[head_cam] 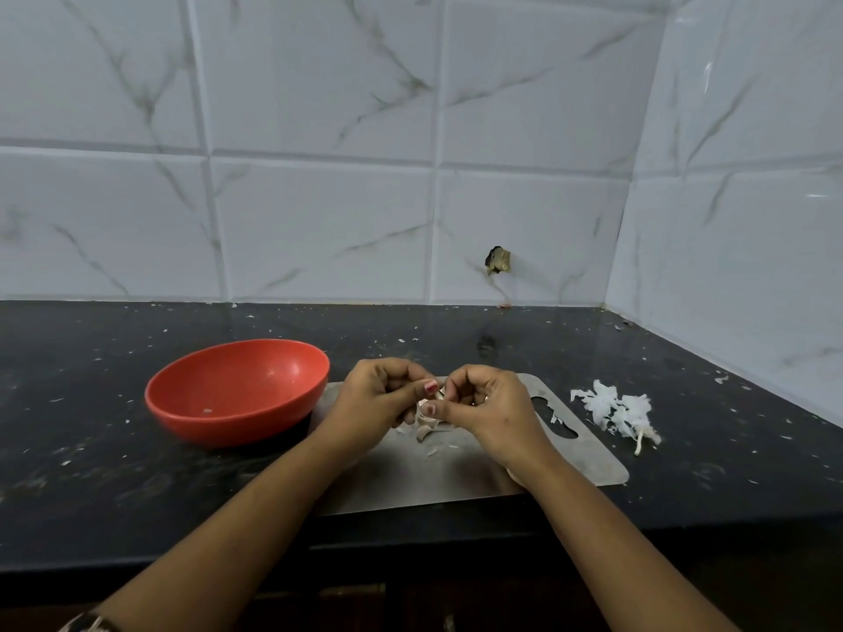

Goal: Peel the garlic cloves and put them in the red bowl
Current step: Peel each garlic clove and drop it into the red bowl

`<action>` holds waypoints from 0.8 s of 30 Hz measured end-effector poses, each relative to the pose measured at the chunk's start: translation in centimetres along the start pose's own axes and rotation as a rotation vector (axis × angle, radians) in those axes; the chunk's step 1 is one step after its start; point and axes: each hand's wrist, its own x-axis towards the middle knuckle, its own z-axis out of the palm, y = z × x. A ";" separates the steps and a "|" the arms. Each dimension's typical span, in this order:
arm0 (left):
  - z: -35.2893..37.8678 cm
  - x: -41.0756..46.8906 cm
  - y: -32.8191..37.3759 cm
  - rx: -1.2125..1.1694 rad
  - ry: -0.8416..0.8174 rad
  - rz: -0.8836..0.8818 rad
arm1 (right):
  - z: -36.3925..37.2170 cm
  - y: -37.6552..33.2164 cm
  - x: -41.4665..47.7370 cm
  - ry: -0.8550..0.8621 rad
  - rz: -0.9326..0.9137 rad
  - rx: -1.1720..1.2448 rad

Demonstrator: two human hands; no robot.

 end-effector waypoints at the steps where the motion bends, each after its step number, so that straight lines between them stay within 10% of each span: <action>1: 0.0 0.0 0.0 -0.004 0.003 -0.011 | 0.0 0.0 0.0 0.003 -0.010 -0.024; 24: 0.0 0.0 0.0 0.018 0.039 0.003 | 0.2 0.5 0.1 0.062 -0.132 -0.213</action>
